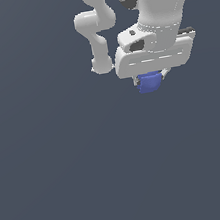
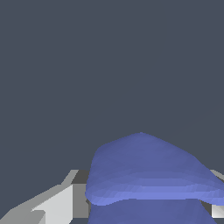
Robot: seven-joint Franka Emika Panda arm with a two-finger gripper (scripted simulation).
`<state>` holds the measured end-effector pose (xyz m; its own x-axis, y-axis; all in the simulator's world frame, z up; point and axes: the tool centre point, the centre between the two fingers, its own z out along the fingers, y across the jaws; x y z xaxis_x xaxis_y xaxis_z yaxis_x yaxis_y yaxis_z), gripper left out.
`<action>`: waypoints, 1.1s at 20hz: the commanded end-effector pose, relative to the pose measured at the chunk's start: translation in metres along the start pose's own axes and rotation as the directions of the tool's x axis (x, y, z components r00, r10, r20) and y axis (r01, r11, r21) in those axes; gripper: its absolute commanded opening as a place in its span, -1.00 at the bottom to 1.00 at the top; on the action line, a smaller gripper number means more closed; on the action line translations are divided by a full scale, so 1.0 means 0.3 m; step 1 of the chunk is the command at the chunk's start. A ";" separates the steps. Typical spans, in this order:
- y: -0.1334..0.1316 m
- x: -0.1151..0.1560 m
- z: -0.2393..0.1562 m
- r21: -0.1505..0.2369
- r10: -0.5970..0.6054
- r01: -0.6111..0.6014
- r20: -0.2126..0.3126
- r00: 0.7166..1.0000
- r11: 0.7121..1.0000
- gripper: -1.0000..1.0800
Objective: Pick up the object and move it to a goal position.
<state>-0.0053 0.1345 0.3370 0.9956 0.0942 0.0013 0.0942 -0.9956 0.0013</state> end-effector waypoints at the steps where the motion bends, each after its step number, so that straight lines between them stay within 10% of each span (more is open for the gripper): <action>1: -0.034 0.015 -0.068 0.000 0.001 -0.001 0.001 1.000 1.000 -1.00; 22: -0.224 0.118 -0.444 0.001 0.001 -0.001 0.001 1.000 1.000 -1.00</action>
<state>0.0219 0.2019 0.4643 0.9956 0.0934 0.0003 0.0934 -0.9956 -0.0001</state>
